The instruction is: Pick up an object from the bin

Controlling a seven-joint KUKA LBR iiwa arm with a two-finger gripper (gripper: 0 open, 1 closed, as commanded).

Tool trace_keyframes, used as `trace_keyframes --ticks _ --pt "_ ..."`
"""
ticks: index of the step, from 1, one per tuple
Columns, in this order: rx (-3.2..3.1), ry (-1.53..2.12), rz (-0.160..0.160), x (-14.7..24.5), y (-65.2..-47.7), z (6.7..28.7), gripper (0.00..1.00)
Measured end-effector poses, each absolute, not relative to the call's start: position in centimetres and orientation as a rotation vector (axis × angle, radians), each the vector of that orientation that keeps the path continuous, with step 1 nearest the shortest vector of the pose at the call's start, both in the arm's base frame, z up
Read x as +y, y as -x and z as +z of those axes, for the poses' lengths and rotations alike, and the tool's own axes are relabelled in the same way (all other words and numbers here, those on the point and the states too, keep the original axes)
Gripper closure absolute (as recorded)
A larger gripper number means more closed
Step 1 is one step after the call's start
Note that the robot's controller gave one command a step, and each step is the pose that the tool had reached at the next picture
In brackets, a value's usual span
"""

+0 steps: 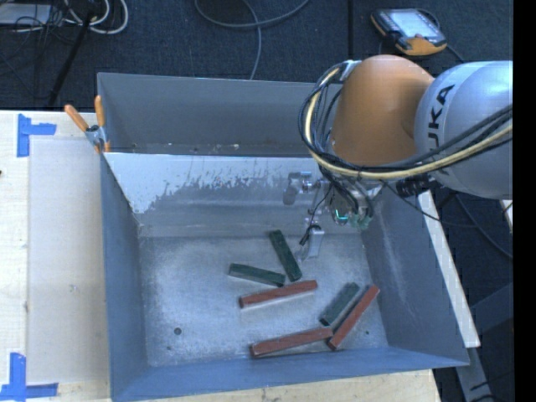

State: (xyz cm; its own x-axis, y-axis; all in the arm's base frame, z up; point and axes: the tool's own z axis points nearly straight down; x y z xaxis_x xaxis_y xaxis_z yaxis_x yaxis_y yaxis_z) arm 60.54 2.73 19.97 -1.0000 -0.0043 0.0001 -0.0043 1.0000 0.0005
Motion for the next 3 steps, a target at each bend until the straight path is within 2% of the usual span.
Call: trace_keyframes --ticks 1,2,3 --pt "-3.144 0.099 -0.002 1.8 -59.2 15.6 0.0" --pt "-3.138 0.212 -0.002 2.8 -60.6 9.1 0.0" --pt "-3.125 0.352 -0.006 0.9 -58.0 7.1 0.0"
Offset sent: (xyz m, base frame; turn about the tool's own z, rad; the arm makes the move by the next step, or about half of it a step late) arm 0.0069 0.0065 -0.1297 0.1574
